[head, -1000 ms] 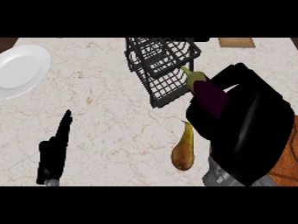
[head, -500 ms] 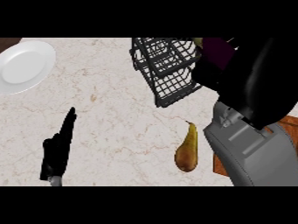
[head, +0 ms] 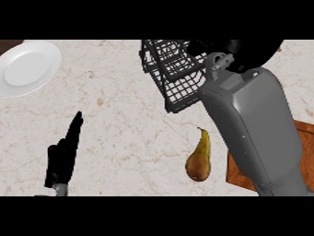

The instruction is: Pick the eggplant from the cutting board and place it in the tiered basket

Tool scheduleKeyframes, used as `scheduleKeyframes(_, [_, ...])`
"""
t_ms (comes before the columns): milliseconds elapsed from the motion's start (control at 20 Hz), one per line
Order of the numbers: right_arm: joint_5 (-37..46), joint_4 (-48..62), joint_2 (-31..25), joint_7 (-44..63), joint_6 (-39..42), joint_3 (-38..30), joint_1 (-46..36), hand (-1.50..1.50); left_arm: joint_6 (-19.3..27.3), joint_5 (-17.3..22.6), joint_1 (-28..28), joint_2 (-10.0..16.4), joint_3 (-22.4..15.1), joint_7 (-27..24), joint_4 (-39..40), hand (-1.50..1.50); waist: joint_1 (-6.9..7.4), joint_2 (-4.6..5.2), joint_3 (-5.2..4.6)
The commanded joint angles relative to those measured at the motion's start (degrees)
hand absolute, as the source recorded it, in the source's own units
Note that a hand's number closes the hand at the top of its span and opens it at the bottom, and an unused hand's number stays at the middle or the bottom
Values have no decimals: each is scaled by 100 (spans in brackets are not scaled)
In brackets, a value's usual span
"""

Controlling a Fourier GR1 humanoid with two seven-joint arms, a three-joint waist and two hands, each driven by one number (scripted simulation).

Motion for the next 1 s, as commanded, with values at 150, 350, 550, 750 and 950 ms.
scheduleKeyframes(150, [-99,1598,42,1231,-474,-362,-604,150,-101,48,90,33,29,84,108,0,62,61,-30])
scheduleKeyframes(350, [-164,2017,42,1175,-1119,-465,-641,150,-7,-21,-171,-40,20,330,124,0,6,58,-23])
scheduleKeyframes(550, [-444,1880,42,831,-2040,-747,-160,150,40,-23,35,-122,36,60,238,0,-33,69,-18])
scheduleKeyframes(750, [-1032,1729,42,658,-2792,-1109,-139,-150,-55,-65,16,-58,-75,273,59,0,84,74,-9])
scheduleKeyframes(950, [-1073,1682,42,226,-3680,-1412,-172,-150,-141,72,55,-41,18,266,0,0,69,66,-12])
